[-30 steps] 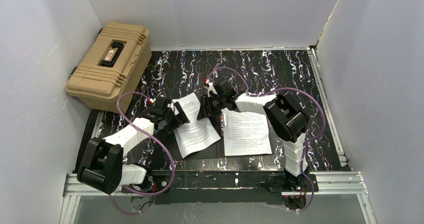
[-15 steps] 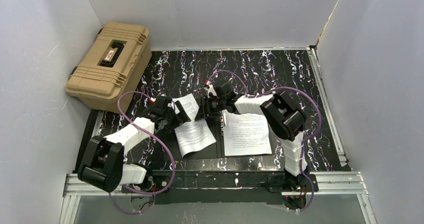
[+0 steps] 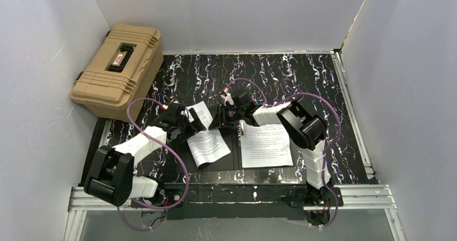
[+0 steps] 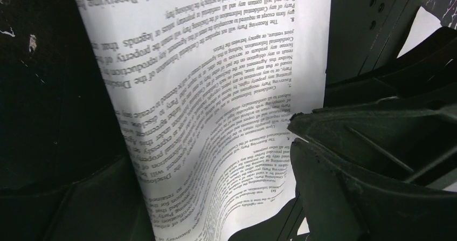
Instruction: Put the files into the folder
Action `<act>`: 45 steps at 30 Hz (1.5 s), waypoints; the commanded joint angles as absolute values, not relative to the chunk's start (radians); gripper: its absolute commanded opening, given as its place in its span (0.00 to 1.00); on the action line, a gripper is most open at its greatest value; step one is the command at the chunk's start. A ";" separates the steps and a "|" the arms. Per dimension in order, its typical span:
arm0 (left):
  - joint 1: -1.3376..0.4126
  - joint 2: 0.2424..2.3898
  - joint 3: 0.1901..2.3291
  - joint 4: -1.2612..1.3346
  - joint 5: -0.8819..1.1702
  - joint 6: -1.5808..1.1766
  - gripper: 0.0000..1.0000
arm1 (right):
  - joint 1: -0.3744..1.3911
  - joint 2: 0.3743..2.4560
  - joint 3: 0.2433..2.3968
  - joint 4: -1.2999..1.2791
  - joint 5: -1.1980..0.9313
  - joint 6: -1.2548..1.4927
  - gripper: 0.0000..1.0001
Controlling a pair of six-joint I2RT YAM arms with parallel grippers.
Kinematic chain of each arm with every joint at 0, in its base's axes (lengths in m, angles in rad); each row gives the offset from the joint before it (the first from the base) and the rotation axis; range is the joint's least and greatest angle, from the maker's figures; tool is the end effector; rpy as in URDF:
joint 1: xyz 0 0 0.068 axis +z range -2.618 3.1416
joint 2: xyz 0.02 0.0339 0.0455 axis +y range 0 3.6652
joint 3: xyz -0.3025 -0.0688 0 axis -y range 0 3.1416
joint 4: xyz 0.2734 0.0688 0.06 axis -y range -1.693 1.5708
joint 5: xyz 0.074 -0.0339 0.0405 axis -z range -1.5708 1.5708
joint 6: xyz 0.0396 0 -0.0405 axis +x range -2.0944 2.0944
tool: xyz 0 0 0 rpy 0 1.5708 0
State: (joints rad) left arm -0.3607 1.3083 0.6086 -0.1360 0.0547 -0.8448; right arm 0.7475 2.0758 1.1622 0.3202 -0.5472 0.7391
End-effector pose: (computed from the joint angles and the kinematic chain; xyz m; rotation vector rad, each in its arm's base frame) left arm 0.2476 -0.0957 0.1913 -0.5735 2.4329 -0.6019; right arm 0.3309 0.3348 0.1382 -0.3703 2.4121 1.3672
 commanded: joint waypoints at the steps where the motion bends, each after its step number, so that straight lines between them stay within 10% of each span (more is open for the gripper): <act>1: -0.354 1.341 0.565 -0.217 0.056 -0.831 0.98 | 0.753 2.115 1.130 0.403 -0.575 0.801 0.37; 7: -0.355 1.309 0.572 -0.223 0.069 -0.830 0.98 | 0.753 2.095 1.130 0.394 -0.569 0.798 0.01; 45: -0.343 0.873 0.500 0.034 0.422 -0.982 0.98 | 0.645 1.288 0.977 0.141 -0.540 0.762 0.01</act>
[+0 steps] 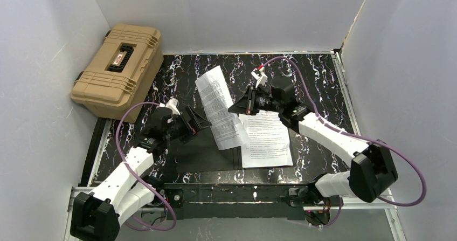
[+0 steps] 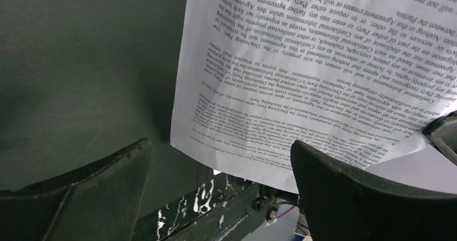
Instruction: Put the files into the folder
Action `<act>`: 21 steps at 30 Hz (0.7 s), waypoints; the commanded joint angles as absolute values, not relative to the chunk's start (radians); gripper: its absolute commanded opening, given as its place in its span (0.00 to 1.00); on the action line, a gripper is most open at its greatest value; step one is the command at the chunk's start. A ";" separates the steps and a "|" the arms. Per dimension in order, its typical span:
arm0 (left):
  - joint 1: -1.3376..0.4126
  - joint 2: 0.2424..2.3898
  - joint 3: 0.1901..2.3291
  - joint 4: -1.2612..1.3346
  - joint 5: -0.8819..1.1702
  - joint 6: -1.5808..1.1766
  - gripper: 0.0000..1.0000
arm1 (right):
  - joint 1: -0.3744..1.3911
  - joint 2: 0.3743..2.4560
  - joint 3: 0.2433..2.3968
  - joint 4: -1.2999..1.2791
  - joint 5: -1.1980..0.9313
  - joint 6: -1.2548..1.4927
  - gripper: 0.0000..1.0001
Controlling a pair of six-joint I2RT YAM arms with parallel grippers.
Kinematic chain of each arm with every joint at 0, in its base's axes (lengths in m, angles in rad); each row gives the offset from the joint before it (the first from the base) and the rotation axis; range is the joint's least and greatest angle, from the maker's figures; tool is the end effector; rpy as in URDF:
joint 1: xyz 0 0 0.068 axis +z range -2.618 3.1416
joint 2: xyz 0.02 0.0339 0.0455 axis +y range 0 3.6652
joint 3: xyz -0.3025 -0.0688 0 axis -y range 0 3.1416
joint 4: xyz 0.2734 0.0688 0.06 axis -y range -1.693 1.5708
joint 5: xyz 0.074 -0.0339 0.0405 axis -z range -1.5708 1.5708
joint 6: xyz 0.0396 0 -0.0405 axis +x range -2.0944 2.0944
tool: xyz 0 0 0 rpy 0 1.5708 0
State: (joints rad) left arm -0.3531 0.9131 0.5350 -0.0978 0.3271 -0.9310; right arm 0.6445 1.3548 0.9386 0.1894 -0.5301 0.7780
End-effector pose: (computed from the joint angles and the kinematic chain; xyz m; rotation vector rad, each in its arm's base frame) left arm 0.1930 -0.0847 0.2567 -0.4158 2.1774 -1.0966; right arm 0.2557 0.2172 0.3290 -0.2951 2.0079 1.4381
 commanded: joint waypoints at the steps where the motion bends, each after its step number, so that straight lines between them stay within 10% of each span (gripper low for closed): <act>1: -0.340 0.864 0.491 0.058 0.431 -0.993 0.98 | 0.645 1.272 0.986 0.126 -0.541 0.762 0.01; 21: -0.324 0.664 0.425 0.392 0.555 -1.110 0.98 | 0.643 1.067 1.075 0.207 -0.654 0.982 0.01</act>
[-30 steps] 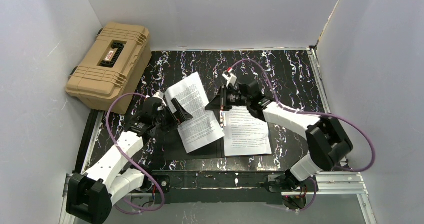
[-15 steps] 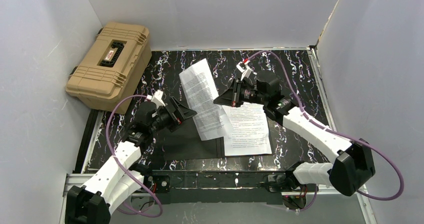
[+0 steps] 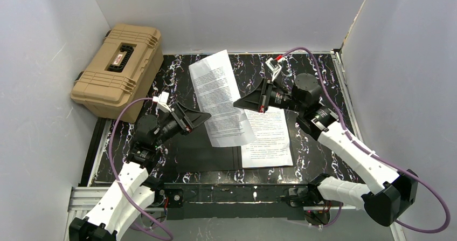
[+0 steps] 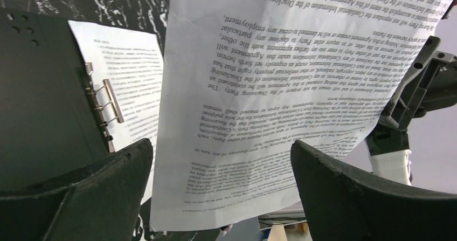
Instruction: Put the files into the folder
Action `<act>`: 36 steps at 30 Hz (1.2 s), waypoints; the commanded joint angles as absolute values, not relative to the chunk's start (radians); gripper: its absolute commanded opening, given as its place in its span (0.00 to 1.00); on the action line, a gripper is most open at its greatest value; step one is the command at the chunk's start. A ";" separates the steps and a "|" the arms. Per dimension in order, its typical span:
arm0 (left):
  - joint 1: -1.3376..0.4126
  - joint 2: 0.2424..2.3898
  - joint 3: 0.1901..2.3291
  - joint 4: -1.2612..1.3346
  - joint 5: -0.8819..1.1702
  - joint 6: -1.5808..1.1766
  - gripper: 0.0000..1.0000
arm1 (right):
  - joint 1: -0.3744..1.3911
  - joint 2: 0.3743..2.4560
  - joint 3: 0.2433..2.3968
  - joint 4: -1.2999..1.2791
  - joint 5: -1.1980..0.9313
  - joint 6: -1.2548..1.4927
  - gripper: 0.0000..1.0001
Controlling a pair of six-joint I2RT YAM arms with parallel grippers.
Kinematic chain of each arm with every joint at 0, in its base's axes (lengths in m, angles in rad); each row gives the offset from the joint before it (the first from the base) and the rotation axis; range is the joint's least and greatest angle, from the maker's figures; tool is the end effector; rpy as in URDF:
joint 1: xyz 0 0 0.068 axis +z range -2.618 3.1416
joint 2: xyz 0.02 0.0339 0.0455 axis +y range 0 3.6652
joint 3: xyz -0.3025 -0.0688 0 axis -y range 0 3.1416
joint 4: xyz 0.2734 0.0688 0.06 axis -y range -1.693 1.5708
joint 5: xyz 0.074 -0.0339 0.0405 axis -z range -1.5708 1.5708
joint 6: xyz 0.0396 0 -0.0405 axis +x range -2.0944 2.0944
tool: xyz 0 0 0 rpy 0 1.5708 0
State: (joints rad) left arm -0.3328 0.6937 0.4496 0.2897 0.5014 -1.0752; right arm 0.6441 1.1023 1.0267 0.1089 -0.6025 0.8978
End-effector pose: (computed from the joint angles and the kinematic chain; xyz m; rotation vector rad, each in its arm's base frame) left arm 0.1600 -0.0754 0.3040 -0.1892 1.7238 -1.4618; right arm 0.2001 0.1783 0.4261 -0.3307 1.7770 1.6233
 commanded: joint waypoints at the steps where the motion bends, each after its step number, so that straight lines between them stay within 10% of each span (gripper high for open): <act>1: -0.325 0.660 0.420 0.411 0.560 -1.118 0.98 | 0.643 1.060 1.075 0.216 -0.660 0.996 0.01; 22: -0.325 0.711 0.382 0.881 0.707 -1.326 0.77 | 0.643 0.996 1.085 0.214 -0.647 1.052 0.01; 32: -0.325 0.718 0.390 0.954 0.725 -1.369 0.39 | 0.644 0.956 1.107 0.047 -0.618 0.931 0.01; 36: -0.324 0.708 0.394 0.954 0.729 -1.370 0.08 | 0.643 0.952 1.098 0.020 -0.611 0.908 0.01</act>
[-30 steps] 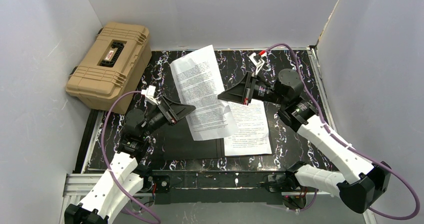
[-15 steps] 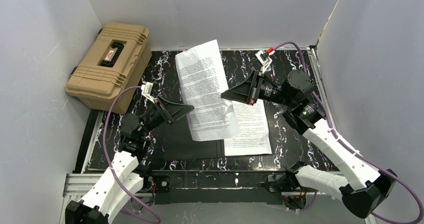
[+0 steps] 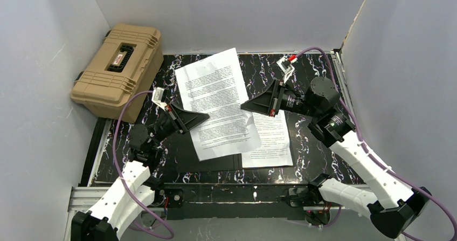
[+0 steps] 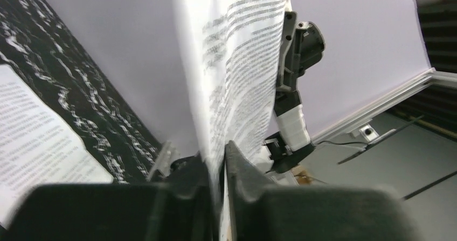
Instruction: Put the files into the folder
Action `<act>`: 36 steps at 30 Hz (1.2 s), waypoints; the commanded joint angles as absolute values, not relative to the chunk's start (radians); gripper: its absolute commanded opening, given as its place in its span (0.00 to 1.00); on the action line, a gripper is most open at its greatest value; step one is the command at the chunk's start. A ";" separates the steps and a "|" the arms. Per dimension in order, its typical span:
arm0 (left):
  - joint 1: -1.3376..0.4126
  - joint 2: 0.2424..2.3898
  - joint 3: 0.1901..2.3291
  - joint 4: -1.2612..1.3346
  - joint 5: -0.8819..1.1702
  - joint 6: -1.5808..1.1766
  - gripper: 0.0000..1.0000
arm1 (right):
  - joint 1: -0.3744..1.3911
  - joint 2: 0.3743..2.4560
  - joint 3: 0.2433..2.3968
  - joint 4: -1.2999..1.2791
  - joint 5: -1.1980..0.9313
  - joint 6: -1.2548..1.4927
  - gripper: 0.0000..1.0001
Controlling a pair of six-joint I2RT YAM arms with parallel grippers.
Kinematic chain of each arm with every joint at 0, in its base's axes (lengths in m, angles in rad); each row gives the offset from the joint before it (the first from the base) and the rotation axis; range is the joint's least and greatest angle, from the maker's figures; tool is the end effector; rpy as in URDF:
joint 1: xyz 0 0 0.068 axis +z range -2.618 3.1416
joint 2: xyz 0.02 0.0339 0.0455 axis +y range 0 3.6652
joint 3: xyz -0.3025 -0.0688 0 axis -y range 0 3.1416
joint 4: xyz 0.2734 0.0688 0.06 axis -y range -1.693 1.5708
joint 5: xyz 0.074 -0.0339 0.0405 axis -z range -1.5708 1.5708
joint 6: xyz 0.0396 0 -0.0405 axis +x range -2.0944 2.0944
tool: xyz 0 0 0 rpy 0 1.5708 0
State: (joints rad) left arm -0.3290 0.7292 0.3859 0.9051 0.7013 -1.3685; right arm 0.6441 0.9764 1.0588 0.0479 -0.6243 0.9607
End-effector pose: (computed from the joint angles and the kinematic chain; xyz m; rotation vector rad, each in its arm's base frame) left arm 0.1434 -0.0760 0.3351 0.0891 1.3627 -1.8226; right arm 0.1647 0.1526 0.4602 -0.3339 1.6986 1.6957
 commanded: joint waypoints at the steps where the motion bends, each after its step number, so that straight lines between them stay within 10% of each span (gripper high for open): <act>1: -0.324 0.708 0.396 0.954 0.731 -1.371 0.00 | 0.643 0.952 1.097 0.012 -0.609 0.901 0.01; 6: -0.325 0.705 0.405 0.954 0.742 -1.372 0.00 | 0.643 0.961 1.098 0.002 -0.604 0.869 0.01; 15: -0.324 0.701 0.428 0.954 0.771 -1.364 0.00 | 0.643 1.017 1.080 0.039 -0.616 0.841 0.40; 22: -0.324 0.719 0.438 0.954 0.781 -1.357 0.00 | 0.653 1.068 1.036 0.160 -0.656 0.899 0.42; 36: -0.324 0.774 0.459 0.896 0.782 -1.323 0.00 | 0.659 1.062 1.016 0.115 -0.606 0.844 0.01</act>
